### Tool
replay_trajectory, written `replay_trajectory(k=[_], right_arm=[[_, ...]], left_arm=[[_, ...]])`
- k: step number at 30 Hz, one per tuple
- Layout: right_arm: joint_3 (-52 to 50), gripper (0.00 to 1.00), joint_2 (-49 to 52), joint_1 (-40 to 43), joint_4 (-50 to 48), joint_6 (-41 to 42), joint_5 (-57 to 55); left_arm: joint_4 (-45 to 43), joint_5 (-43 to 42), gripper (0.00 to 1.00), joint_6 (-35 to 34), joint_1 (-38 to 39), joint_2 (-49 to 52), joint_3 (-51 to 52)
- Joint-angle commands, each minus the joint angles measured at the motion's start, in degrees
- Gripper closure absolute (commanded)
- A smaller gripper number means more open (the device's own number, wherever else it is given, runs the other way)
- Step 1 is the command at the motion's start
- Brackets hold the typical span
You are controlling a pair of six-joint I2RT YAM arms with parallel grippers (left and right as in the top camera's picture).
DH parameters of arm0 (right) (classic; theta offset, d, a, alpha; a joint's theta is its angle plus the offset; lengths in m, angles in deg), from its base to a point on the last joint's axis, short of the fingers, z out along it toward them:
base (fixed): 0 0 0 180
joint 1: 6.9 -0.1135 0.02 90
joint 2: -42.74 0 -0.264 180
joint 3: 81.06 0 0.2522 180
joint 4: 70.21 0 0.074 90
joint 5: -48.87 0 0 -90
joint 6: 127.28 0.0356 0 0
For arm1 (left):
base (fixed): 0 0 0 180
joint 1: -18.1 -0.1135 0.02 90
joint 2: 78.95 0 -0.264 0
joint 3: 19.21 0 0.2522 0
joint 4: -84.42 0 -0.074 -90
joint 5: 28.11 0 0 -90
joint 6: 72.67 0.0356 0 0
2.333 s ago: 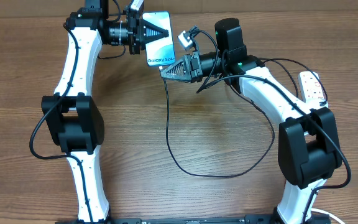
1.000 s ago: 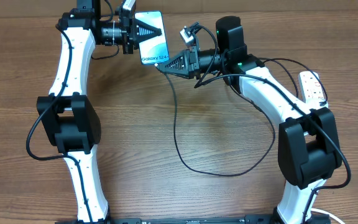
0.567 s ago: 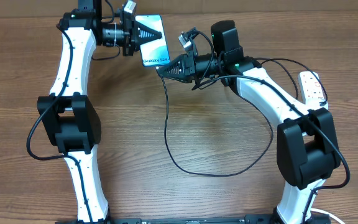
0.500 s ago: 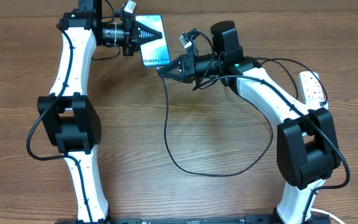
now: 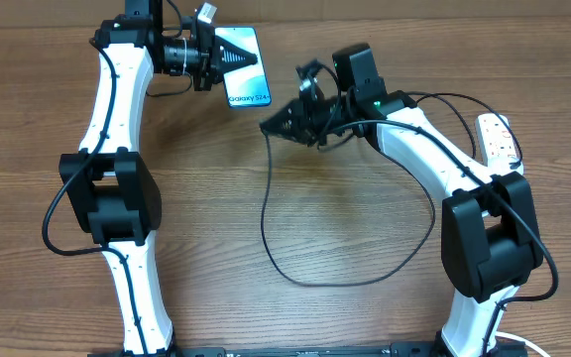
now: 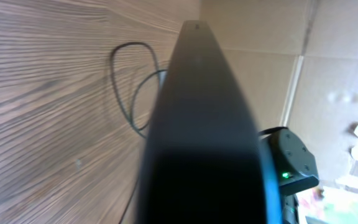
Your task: Plug charger to phone and switch on socket
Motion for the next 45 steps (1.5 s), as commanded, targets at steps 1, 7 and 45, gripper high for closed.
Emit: replay_trajectory(k=[1, 7, 45], right_arm=[[0.7, 0.96, -1.6, 0.5, 7.8, -9.7, -15.2], [0.7, 0.96, -1.6, 0.9, 25.8, -15.6, -47.6], [-16.5, 0.69, -0.9, 0.8, 13.3, -13.8, -63.6]], left_arm=[[1.6, 3.6, 0.96, -0.1, -1.4, -0.9, -1.2], [3.6, 8.4, 0.96, 1.4, -1.6, -0.9, -1.2], [3.6, 9.2, 0.96, 2.4, -1.6, -0.9, -1.2]])
